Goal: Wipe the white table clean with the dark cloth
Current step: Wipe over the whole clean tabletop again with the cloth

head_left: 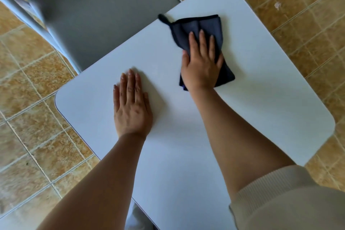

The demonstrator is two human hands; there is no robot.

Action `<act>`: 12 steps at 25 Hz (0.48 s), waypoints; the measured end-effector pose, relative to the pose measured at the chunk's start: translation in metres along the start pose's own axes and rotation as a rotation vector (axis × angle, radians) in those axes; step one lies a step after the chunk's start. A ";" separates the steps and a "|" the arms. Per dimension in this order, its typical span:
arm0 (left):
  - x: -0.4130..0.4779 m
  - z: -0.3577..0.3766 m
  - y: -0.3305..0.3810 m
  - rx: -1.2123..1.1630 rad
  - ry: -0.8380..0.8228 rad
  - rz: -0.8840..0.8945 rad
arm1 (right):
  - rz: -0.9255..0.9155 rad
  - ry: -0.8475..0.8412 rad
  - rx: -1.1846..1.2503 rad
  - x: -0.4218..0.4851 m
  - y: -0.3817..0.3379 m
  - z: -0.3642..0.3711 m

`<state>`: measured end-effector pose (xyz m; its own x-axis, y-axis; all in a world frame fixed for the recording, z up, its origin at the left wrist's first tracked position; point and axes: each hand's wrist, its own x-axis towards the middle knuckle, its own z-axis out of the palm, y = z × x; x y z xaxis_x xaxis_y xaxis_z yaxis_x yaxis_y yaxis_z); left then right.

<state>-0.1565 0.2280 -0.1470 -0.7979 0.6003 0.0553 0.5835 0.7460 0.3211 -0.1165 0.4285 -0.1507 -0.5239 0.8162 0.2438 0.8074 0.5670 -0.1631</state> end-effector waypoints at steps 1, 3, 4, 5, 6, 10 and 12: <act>0.000 0.000 0.000 -0.001 0.003 -0.001 | -0.046 0.014 0.023 -0.010 -0.010 0.001; 0.000 0.000 -0.001 -0.003 0.004 -0.005 | -0.103 -0.010 0.072 -0.034 -0.019 -0.005; 0.000 0.000 -0.001 -0.004 0.005 -0.003 | -0.125 -0.027 0.086 -0.047 -0.020 -0.010; -0.001 0.000 -0.001 -0.004 0.007 0.000 | -0.149 -0.043 0.091 -0.060 -0.016 -0.016; -0.001 0.000 -0.001 -0.004 0.008 0.001 | -0.167 -0.054 0.092 -0.073 -0.011 -0.022; 0.000 0.000 -0.001 -0.013 0.003 -0.004 | -0.165 -0.125 0.030 -0.132 0.034 -0.049; 0.001 0.000 -0.001 -0.008 -0.004 -0.002 | -0.151 -0.128 -0.040 -0.152 0.069 -0.061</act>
<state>-0.1576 0.2276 -0.1476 -0.7983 0.6001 0.0510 0.5808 0.7446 0.3290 0.0355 0.3363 -0.1403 -0.6677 0.7313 0.1389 0.7261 0.6810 -0.0950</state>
